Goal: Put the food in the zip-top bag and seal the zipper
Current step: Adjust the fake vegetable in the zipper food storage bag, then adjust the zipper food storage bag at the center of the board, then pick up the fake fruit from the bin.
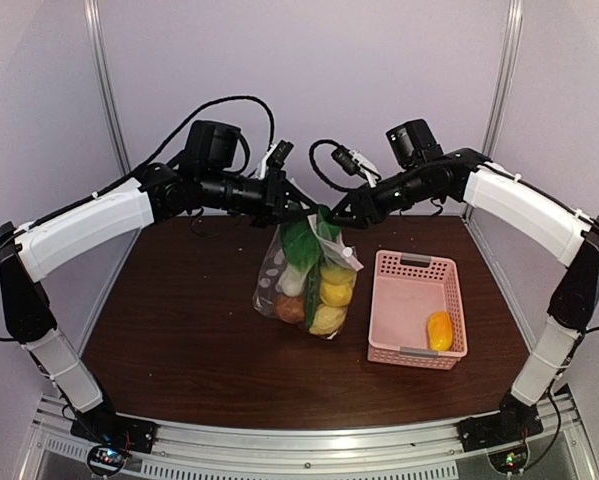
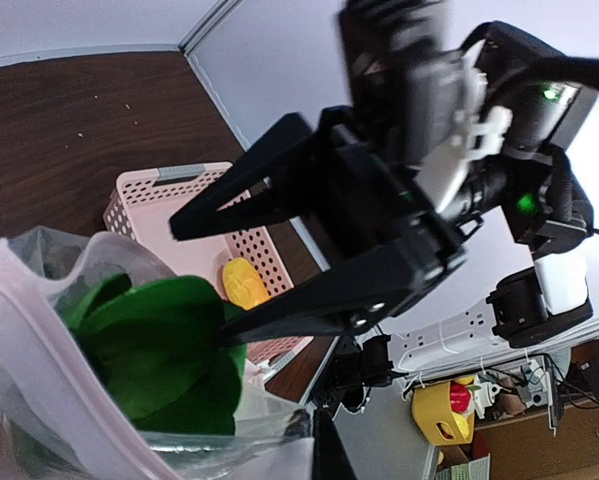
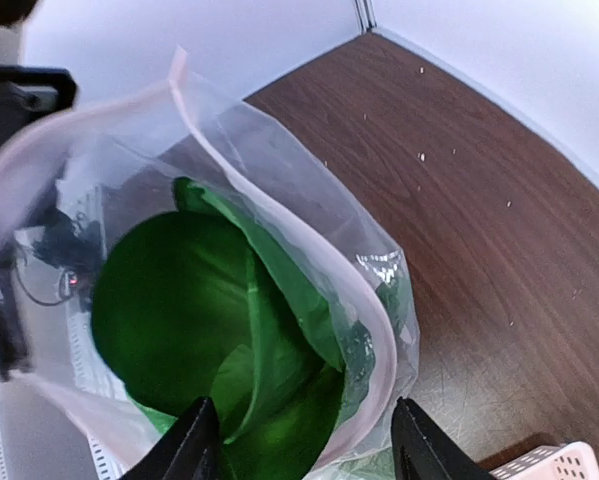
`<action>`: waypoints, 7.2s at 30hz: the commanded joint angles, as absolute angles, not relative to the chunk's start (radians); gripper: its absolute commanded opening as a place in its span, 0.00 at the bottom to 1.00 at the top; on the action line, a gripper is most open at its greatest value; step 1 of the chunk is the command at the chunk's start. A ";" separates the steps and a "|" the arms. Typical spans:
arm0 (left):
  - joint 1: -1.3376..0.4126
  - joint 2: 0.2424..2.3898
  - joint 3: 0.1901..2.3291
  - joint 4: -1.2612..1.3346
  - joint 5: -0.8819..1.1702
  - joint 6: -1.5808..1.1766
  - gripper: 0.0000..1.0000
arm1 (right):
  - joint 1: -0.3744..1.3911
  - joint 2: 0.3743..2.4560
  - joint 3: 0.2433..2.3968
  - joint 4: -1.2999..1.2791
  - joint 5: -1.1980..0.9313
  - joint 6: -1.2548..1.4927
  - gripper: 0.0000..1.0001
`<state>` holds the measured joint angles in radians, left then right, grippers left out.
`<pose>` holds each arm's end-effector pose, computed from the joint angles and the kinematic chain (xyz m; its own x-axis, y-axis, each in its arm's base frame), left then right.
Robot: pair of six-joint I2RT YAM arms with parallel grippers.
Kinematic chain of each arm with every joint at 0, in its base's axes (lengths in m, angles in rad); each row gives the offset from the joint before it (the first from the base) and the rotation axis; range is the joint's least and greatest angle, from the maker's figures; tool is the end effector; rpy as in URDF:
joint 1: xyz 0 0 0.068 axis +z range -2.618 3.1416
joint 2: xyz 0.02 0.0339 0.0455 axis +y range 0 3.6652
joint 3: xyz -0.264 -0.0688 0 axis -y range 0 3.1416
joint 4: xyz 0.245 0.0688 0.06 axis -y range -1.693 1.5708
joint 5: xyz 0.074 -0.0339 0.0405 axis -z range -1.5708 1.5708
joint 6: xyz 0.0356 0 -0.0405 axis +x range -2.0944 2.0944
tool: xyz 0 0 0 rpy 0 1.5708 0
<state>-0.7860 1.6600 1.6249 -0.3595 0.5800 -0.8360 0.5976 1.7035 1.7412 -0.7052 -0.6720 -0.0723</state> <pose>0.2592 -0.2871 0.3879 -0.8865 0.0094 -0.4626 0.4349 0.3581 -0.8262 0.2996 0.2307 0.3813 -0.4494 -0.3743 -0.8112 -0.8793 0.3457 0.3276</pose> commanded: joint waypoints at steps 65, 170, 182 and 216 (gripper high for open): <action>-0.729 1.609 1.647 -0.432 0.526 -0.779 0.00 | 0.669 1.718 2.010 -0.764 -0.520 -0.074 0.60; -0.763 1.886 2.024 -0.923 0.535 -0.453 0.00 | 0.364 1.722 1.161 -1.066 -0.025 -0.276 0.69; -0.762 1.870 1.987 -0.923 0.516 -0.444 0.00 | 0.390 1.711 1.241 -1.049 -0.369 -0.325 0.58; -0.764 1.877 1.958 -0.902 0.525 -0.497 0.00 | 0.379 1.843 1.285 -0.973 -0.599 -0.272 0.55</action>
